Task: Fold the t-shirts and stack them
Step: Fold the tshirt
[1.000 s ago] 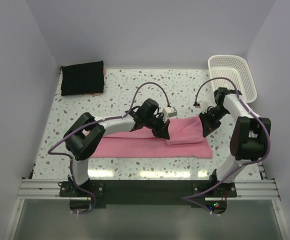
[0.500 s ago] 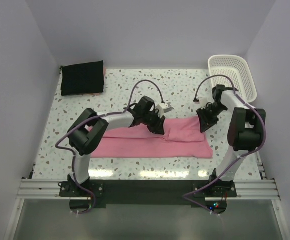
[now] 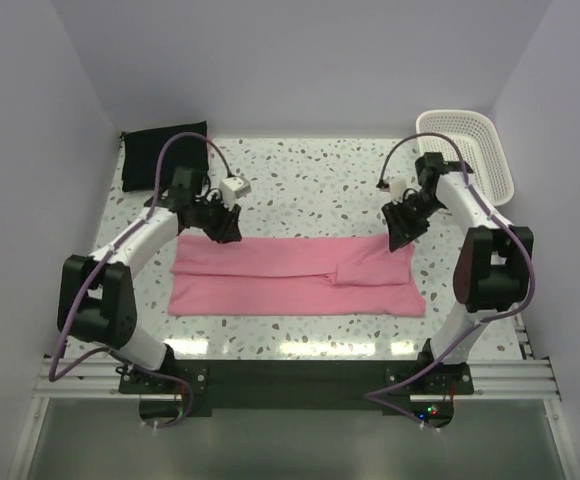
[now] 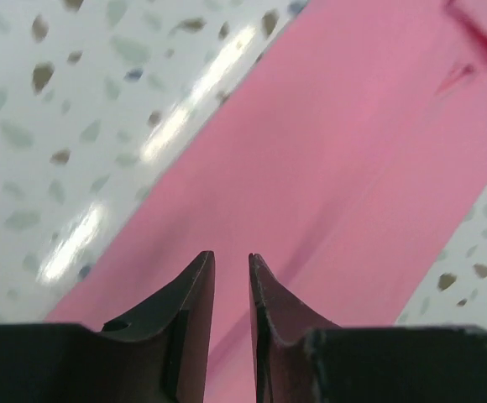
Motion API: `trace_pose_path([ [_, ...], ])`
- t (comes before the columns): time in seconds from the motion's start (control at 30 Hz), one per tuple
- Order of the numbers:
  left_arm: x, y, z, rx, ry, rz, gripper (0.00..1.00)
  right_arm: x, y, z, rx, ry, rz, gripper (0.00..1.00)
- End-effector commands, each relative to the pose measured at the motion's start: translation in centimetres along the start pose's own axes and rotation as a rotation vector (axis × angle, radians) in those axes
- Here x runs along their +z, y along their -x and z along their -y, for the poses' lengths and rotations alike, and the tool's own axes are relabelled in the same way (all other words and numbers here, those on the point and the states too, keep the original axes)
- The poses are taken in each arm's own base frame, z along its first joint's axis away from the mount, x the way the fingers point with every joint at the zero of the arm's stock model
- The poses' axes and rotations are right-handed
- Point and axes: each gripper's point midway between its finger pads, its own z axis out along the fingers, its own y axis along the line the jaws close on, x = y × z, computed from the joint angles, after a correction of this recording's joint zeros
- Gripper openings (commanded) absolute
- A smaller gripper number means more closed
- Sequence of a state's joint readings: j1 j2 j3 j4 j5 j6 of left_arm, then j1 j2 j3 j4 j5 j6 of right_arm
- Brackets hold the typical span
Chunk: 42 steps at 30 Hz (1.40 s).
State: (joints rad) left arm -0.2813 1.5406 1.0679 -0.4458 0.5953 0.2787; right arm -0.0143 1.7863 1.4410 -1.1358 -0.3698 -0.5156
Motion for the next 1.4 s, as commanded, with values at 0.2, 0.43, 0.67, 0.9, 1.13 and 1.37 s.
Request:
trace_pose_path([
  [0.2,-4.7,-13.3,-5.5,-0.03,0.105,-0.407,0.2,3.9,0.1,-4.0,-0.027,0.035,-0.08,0.34],
  [0.43,-5.1,-19.5,-5.0,-0.007,0.122,-0.565,0.17,6.6,-1.2,-3.3,-0.058,-0.04,-0.183,0.33],
  [0.67,-5.2,-19.8,-2.9,0.021,0.031,-0.545,0.15,10.0,0.9,-1.1,-0.131,-0.163,-0.24,0.32],
  [0.9,-6.7,-13.1,-2.1,0.092,0.067,-0.318,0.23,13.1,9.9,2.8,-0.275,-0.345,-0.185,0.31],
  [1.13,-6.3,-9.0,-2.1,0.17,0.097,-0.187,0.27,15.1,24.9,4.6,-0.562,-0.578,0.074,0.34],
  [1.37,-1.0,-7.9,-0.1,0.345,0.076,-0.267,0.24,6.3,32.5,3.0,-0.58,-0.786,0.403,0.58],
])
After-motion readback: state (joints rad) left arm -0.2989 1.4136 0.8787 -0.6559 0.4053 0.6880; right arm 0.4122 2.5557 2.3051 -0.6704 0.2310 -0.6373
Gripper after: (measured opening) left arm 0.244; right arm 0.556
